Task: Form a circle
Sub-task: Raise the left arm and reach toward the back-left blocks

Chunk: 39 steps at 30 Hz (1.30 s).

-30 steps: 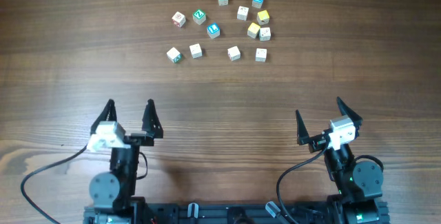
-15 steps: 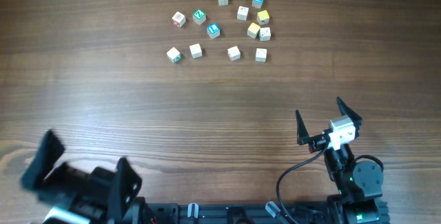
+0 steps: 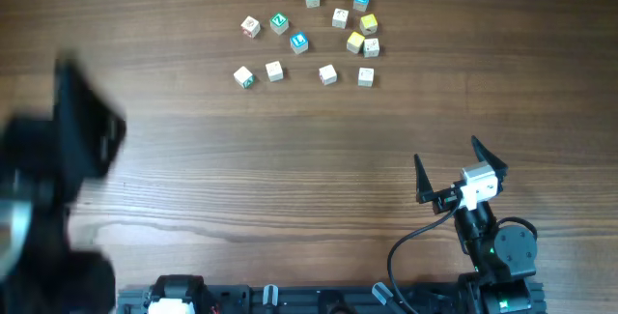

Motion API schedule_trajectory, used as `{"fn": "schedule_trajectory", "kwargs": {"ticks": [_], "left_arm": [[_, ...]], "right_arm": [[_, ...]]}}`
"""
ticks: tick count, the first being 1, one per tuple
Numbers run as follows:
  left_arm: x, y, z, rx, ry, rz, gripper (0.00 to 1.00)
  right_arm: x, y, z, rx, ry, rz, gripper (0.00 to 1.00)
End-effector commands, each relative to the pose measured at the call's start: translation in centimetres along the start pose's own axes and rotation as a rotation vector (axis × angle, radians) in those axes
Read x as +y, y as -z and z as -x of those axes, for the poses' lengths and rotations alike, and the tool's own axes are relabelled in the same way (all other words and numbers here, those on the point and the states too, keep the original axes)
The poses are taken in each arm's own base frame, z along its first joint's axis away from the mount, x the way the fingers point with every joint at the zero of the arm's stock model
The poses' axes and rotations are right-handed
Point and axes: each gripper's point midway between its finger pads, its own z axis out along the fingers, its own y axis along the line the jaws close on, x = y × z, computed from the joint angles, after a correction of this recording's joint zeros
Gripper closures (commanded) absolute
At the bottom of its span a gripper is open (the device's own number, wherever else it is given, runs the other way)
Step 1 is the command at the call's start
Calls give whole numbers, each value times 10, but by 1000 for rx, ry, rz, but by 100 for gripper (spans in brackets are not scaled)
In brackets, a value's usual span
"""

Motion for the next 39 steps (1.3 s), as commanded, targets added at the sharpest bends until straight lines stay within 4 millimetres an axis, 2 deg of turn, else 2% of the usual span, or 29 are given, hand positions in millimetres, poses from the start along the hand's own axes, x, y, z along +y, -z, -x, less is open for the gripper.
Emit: {"fn": "schedule_trajectory", "kwargs": {"ticks": [1,6,10,12,16,18,20,22,25,28,29,31,33,36,39], "left_arm": [[15,-27,-73,130,-109,78,0],[-2,-24,-148,328,-60,1,0],[0,0,-225,590,-39,42,0],[-3,10,-257,682,-30,41,0],[-18,42,-330,887,4,2,0],[-28,68,-367,1019,26,-26,0],[-36,90,-393,1119,42,-48,0],[-42,105,-409,1186,54,-62,0],[-53,128,-422,1280,90,-102,0],[-77,148,-424,1345,180,-208,0],[-93,158,-420,1372,252,-282,0],[-137,182,-400,1414,478,-483,0],[-168,203,-375,1453,693,-625,0],[-180,231,-360,1569,828,-659,0],[-187,247,-347,1641,914,-673,0]], "right_arm": [[-2,0,1,-6,1,-9,0],[-2,0,1,-6,1,-9,0],[-2,0,1,-6,1,-9,0],[-2,0,1,-6,1,-9,0],[-2,0,1,-6,1,-9,0],[-2,0,1,-6,1,-9,0],[-2,0,1,-6,0,-9,0],[-2,0,1,-6,1,-9,0],[-2,0,1,-6,1,-9,0],[-2,0,1,-6,1,-9,0],[-2,0,1,-6,1,-9,0],[-2,0,1,-6,1,-9,0],[-2,0,1,-6,1,-9,0],[-2,0,1,-6,1,-9,0],[-2,0,1,-6,1,-9,0]]}}
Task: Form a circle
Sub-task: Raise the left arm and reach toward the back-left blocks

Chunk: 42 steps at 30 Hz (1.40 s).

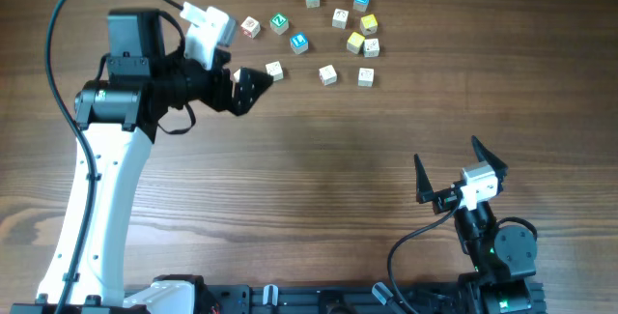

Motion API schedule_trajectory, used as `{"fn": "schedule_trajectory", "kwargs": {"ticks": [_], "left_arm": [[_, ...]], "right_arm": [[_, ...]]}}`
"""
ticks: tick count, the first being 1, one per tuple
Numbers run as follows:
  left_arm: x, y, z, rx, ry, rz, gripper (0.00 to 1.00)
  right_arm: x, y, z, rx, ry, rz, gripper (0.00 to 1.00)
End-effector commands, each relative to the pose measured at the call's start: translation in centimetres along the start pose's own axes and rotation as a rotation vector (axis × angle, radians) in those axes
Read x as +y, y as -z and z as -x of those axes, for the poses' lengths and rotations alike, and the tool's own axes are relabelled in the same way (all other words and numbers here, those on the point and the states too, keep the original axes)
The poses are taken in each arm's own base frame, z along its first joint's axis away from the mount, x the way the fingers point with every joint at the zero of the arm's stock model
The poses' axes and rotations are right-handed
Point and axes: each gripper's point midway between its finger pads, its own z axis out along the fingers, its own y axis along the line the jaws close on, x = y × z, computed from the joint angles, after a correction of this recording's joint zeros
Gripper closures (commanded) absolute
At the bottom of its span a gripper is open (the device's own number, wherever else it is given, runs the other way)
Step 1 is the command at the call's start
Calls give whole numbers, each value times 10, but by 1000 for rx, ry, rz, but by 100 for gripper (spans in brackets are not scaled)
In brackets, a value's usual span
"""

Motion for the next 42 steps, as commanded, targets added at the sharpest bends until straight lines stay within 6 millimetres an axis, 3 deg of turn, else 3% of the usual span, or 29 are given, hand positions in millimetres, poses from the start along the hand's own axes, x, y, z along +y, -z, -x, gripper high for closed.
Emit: {"fn": "schedule_trajectory", "kwargs": {"ticks": [1,7,8,9,12,14,19,21,22,25,27,29,32,37,42], "left_arm": [[-26,1,-10,32,46,-144,0],[-28,2,-17,62,74,-151,0],[-29,2,-19,68,80,-153,6],[-29,2,-21,74,86,-154,18],[-31,3,-27,97,108,-159,68],[-32,3,-31,114,124,-163,96],[-45,7,-33,120,153,-226,96],[-51,8,-30,113,195,-258,80],[-48,6,-32,127,228,-235,93],[-24,-11,-32,162,325,22,96],[-20,-15,-16,149,337,131,96],[-33,-17,17,127,346,133,96],[-33,-21,61,107,373,142,96],[-1,-53,103,61,411,206,96],[62,-97,110,-6,416,393,96]], "right_arm": [[-2,0,1,-6,1,-9,0],[-2,0,1,-6,1,-9,0],[-2,0,1,-6,1,-9,0],[-2,0,1,-6,1,-9,0],[-2,0,1,-6,1,-9,0],[-2,0,1,-6,1,-9,0],[-2,0,1,-6,1,-9,0],[-2,0,1,-6,1,-9,0],[-2,0,1,-6,1,-9,0],[-2,0,1,-6,1,-9,0],[-2,0,1,-6,1,-9,0],[-2,0,1,-6,1,-9,0],[-2,0,1,-6,1,-9,0],[-2,0,1,-6,1,-9,0],[-2,0,1,-6,1,-9,0]]}}
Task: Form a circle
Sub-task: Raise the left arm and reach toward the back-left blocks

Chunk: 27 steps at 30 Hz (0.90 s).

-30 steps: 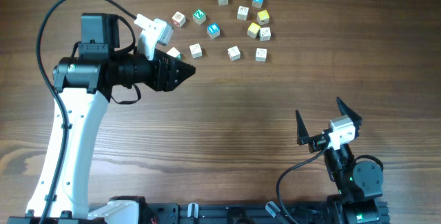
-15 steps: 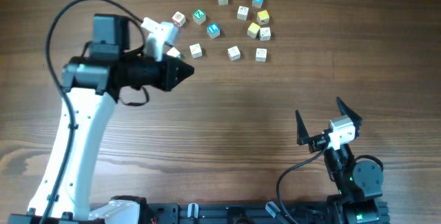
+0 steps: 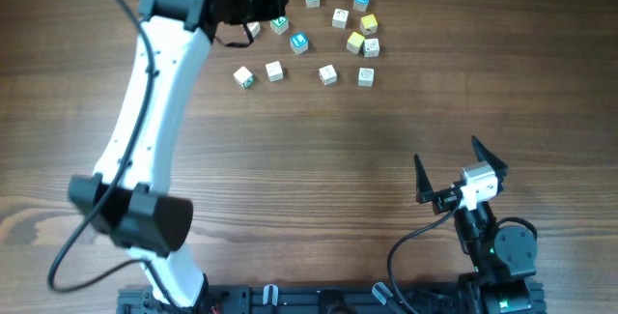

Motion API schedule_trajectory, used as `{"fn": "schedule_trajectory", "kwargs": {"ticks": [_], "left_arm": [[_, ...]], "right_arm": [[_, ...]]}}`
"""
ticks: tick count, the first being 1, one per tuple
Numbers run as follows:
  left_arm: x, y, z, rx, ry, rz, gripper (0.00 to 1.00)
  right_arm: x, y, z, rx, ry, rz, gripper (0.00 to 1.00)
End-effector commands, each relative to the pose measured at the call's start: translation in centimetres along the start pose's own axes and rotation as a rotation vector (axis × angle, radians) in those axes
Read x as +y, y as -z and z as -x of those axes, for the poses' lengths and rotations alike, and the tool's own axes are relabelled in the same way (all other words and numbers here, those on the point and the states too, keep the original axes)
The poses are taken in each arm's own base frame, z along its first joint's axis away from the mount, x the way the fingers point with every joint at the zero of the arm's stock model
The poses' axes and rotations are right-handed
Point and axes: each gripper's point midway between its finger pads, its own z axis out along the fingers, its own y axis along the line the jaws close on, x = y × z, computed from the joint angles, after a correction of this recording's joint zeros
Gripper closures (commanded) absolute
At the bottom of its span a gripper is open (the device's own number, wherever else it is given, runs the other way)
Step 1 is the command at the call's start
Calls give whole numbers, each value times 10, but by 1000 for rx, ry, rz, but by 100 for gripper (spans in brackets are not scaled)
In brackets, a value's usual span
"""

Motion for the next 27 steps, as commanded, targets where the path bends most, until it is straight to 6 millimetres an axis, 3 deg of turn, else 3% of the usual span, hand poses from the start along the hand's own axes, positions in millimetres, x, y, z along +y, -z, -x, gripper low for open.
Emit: {"fn": "schedule_trajectory", "kwargs": {"ticks": [1,5,10,14,17,19,21,22,27], "left_arm": [[38,-35,17,-64,31,167,96],[68,-77,25,-108,49,264,96],[109,-132,21,-130,50,387,96],[126,-164,16,-136,54,394,96],[129,-175,30,-206,48,372,94],[125,-176,59,-312,-35,344,72],[123,-176,72,-368,-72,332,64],[122,-178,77,-389,-93,321,50],[126,-210,78,-418,-262,287,22]], "right_arm": [[-2,0,1,-6,1,-9,0],[-2,0,1,-6,1,-9,0],[-2,0,1,-7,1,-9,0],[-2,0,1,-6,1,-9,0],[-2,0,1,-7,1,-9,0],[-2,0,1,-6,1,-9,0],[-2,0,1,-6,1,-9,0],[-2,0,1,-6,1,-9,0],[-2,0,1,-7,1,-9,0]]}}
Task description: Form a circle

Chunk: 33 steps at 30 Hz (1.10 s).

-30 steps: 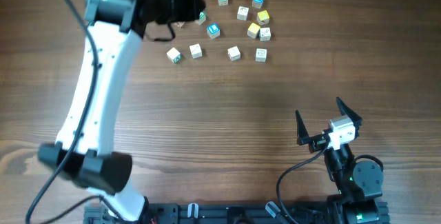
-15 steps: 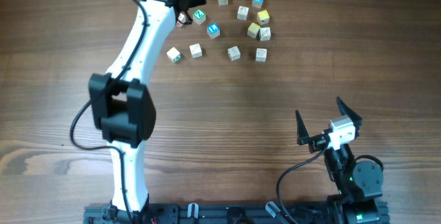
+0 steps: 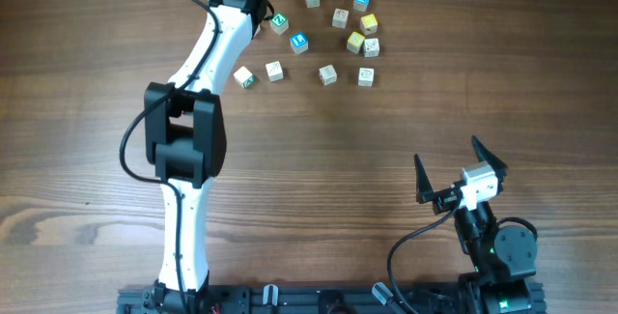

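Note:
Several small lettered cubes lie scattered at the far middle of the table, among them a green one, a blue one (image 3: 361, 1), a yellow one (image 3: 368, 23) and a white one (image 3: 327, 74). My left arm reaches far over the table. Its gripper sits at the cluster's top left corner, right beside a reddish cube that only partly shows. The dark wrist hides its fingers. My right gripper (image 3: 446, 152) stands open and empty near the front right, far from the cubes.
The left arm's white links (image 3: 208, 58) and dark elbow (image 3: 183, 140) stretch from the front edge up to the cubes, covering the cluster's left edge. The right arm's base (image 3: 502, 246) sits at the front right. Bare wooden tabletop (image 3: 386, 121) lies between.
My left gripper has moved a little further up and left, and the reddish cube at the top left shows partly again. The arm now lies straighter. The right arm has not moved.
At first my left arm was a blur at the left edge. Then its gripper was beside the cluster's lower left cubes, then over the top left cubes, and now at the far top left corner. No cube has visibly changed place.

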Motion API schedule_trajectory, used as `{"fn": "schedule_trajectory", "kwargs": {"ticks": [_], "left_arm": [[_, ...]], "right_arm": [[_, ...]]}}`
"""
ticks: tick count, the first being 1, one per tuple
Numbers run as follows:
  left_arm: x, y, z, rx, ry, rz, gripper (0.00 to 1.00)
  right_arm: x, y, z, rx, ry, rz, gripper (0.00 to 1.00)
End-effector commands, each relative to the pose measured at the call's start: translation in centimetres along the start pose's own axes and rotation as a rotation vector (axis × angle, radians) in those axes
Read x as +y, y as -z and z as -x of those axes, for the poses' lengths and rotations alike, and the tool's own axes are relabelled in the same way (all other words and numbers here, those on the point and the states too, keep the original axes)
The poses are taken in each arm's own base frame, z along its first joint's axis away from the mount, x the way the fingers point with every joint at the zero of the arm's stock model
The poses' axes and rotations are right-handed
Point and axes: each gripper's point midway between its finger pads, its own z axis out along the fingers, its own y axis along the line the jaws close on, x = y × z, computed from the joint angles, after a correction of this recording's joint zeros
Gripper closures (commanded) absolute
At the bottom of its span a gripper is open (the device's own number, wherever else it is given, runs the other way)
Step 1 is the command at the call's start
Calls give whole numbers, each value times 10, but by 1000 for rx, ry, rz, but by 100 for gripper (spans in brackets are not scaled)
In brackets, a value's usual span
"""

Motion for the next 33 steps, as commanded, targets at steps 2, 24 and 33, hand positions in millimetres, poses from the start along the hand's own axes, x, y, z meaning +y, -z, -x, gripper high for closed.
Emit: {"fn": "schedule_trajectory", "kwargs": {"ticks": [2,24,33], "left_arm": [[-2,-32,-37,25,-180,-69,21],[23,-88,-89,-77,-199,-135,30],[19,-88,-95,-64,-201,-167,53]], "right_arm": [[-2,0,1,-7,1,-9,0],[-2,0,1,-7,1,-9,0],[-2,0,1,-6,1,-9,0]]}}
